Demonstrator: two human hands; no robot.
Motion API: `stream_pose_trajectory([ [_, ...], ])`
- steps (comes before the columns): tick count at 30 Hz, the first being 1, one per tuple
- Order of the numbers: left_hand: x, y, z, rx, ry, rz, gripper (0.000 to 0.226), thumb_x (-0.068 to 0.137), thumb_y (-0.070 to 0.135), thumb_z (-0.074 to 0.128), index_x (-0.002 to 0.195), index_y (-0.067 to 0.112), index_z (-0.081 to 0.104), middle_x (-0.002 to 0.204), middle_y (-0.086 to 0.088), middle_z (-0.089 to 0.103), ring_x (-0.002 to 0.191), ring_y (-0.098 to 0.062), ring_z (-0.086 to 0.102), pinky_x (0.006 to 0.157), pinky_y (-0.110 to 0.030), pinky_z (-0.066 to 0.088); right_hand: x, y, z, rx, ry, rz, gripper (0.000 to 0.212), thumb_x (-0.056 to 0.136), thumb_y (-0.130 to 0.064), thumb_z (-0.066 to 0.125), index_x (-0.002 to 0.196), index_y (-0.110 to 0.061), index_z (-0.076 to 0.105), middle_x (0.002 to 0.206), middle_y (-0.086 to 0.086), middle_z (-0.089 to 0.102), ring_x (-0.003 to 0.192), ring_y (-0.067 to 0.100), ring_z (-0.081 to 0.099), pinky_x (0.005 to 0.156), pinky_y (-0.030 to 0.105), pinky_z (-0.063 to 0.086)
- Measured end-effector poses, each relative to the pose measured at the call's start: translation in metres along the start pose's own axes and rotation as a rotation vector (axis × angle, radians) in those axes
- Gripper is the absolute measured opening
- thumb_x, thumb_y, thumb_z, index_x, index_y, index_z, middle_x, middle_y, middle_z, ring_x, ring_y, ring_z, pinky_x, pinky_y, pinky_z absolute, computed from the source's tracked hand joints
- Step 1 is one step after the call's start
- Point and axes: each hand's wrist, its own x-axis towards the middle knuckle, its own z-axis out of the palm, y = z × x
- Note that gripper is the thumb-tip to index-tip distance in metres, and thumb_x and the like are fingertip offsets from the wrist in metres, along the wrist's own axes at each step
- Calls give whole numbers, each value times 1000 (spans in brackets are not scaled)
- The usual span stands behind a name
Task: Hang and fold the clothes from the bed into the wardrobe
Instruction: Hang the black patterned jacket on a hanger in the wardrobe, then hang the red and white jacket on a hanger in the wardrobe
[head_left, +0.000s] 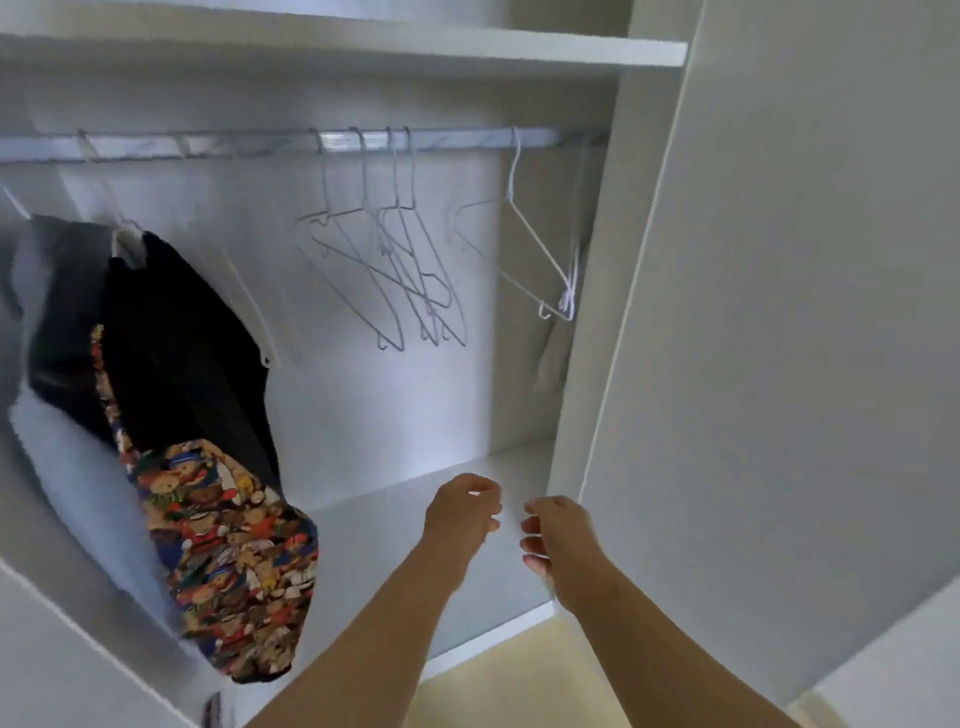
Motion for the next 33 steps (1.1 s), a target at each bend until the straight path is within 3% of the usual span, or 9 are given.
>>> stream_pose_trajectory([
  [7, -50, -1, 122, 212, -425, 147, 15, 93, 18, 49, 84, 24, 60, 80, 2, 63, 70, -13, 60, 62, -25, 47, -54, 34, -129, 218, 392, -32, 14, 93, -12, 48, 80, -11, 54, 69, 5, 52, 54, 15, 48, 51, 24, 42],
  [14, -180, -47, 227, 360, -856, 148, 12, 92, 21, 50, 86, 22, 61, 79, 2, 63, 66, -11, 59, 56, -22, 44, -171, 129, -251, 485, 802, 23, 13, 90, -10, 48, 79, -12, 53, 66, 2, 51, 51, 14, 45, 50, 22, 39],
  [23, -436, -123, 313, 518, -1325, 190, 16, 92, 14, 48, 79, 19, 55, 69, 4, 55, 57, -10, 49, 54, -20, 36, -373, 281, -371, 762, 1234, 48, 13, 88, -12, 49, 76, -12, 52, 67, 3, 50, 51, 16, 45, 50, 22, 40],
  [29, -608, -179, 353, 559, -1511, 196, 19, 93, 13, 48, 76, 19, 53, 68, 2, 54, 53, -8, 46, 46, -18, 33, -518, 375, -438, 820, 1416, 38, 15, 89, -7, 47, 75, -12, 51, 62, 3, 46, 45, 14, 39, 45, 22, 33],
  [33, -712, -223, 369, 646, -1609, 201, 18, 93, 13, 47, 78, 18, 55, 68, 3, 55, 53, -7, 48, 47, -17, 35, -608, 441, -468, 904, 1524, 71, 12, 90, -5, 47, 80, -8, 52, 63, 5, 46, 49, 15, 38, 50, 22, 31],
])
